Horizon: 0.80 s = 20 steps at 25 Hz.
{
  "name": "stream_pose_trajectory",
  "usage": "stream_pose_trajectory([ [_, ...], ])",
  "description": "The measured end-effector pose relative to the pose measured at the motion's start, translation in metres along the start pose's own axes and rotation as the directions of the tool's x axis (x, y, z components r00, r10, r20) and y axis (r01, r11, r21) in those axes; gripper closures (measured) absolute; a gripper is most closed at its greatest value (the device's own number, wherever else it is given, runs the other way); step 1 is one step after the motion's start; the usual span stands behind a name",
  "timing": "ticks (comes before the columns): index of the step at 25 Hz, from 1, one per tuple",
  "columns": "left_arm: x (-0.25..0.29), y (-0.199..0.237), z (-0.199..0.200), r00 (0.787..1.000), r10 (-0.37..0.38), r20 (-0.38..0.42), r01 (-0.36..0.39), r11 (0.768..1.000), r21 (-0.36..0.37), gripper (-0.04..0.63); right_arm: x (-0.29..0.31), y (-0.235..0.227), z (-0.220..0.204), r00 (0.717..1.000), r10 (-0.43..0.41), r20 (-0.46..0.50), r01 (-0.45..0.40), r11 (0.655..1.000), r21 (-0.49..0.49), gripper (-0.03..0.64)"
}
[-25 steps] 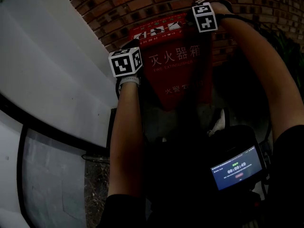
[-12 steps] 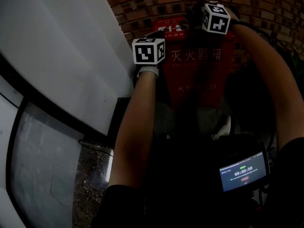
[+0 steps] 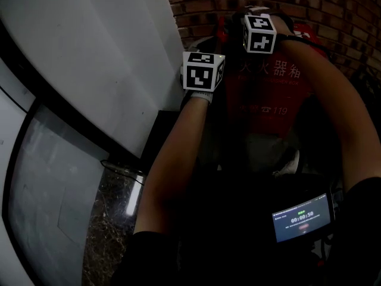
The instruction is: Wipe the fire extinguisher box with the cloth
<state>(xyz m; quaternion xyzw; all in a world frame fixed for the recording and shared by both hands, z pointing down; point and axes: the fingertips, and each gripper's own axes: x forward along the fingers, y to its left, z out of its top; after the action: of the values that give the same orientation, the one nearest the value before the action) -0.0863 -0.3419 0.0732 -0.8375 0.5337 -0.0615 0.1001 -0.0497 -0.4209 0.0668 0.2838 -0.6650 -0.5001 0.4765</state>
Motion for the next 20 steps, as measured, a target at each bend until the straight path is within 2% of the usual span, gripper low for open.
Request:
stream_pose_trajectory([
  [3,-0.006,0.001,0.000,1.000,-0.007,0.003,0.007,1.000,-0.010,0.593,0.008,0.002,0.018,1.000,0.024,0.011,-0.023,0.999,-0.042,0.584],
  [8,-0.009,-0.001,-0.002,1.000,-0.015,0.005,0.015,1.000,-0.015,0.593,0.017,0.015,0.018,0.992,0.118,-0.038,-0.121,0.989,-0.085,0.586],
  [15,-0.002,-0.017,0.002,1.000,-0.029,0.007,0.030,0.999,-0.024,0.593,0.004,0.020,-0.013,0.981,0.167,-0.103,-0.175,0.982,-0.073,0.586],
  [20,0.014,-0.041,0.008,0.999,-0.050,0.011,0.050,0.998,-0.029,0.592,-0.016,0.026,-0.049,0.976,0.176,-0.127,-0.183,0.982,-0.047,0.586],
])
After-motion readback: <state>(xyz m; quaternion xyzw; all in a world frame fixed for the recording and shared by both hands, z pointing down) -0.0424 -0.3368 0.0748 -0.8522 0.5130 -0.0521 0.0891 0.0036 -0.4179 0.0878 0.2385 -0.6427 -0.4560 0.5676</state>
